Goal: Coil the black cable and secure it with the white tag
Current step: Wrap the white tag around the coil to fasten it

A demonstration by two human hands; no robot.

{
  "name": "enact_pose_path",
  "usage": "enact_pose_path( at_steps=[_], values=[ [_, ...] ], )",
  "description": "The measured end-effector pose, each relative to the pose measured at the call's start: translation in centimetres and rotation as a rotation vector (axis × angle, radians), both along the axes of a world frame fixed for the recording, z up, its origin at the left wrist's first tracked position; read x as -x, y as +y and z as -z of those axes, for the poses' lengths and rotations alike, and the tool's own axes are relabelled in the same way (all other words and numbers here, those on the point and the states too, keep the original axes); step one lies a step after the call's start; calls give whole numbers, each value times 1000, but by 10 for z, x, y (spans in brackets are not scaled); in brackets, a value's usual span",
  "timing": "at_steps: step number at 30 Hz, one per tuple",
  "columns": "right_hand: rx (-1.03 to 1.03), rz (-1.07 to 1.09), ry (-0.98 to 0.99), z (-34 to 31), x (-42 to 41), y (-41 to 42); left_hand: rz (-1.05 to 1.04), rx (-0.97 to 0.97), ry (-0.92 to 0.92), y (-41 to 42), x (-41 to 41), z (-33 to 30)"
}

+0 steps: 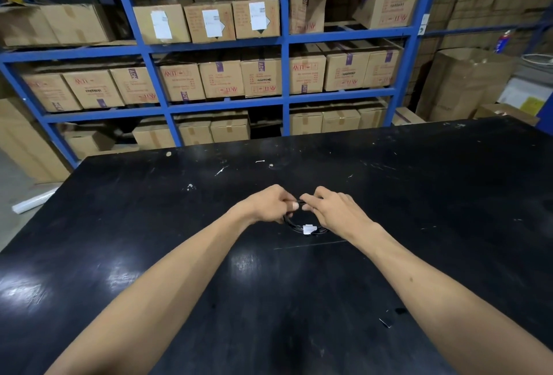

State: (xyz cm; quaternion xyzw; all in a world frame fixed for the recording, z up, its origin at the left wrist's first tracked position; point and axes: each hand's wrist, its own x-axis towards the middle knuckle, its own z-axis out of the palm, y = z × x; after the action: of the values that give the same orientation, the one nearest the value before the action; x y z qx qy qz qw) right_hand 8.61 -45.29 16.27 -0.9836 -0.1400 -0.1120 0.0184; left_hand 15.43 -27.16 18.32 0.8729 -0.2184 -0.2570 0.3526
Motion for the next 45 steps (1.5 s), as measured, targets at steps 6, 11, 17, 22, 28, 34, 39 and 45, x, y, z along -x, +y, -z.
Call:
enact_pose_path(
  at_steps=[6, 11, 17, 22, 28, 34, 39, 45],
  values=[
    [-197, 15, -128, 12, 11, -2, -124, 284, 343, -2, -6, 7],
    [-326, 118, 15, 27, 10, -16, 123, -135, -121, -28, 7, 16],
    [-418, 163, -19, 43, 20, -33, 141, -126, -157, -49, 7, 36],
    [-457, 289, -109, 50, 19, -47, -81, 267, 58, -68, 5, 46],
    [-682, 430, 154, 54, 10, -71, -307, 371, 209, -94, -6, 62],
    [-857, 590, 413, 80, 19, -109, -335, 301, 221, -110, -5, 93],
    [-354, 654, 797, 124, 72, -148, -317, 221, 254, -115, 9, 122],
    [-258, 623, 908, 171, 112, -142, -268, 121, 268, -125, 27, 144]
  ],
)
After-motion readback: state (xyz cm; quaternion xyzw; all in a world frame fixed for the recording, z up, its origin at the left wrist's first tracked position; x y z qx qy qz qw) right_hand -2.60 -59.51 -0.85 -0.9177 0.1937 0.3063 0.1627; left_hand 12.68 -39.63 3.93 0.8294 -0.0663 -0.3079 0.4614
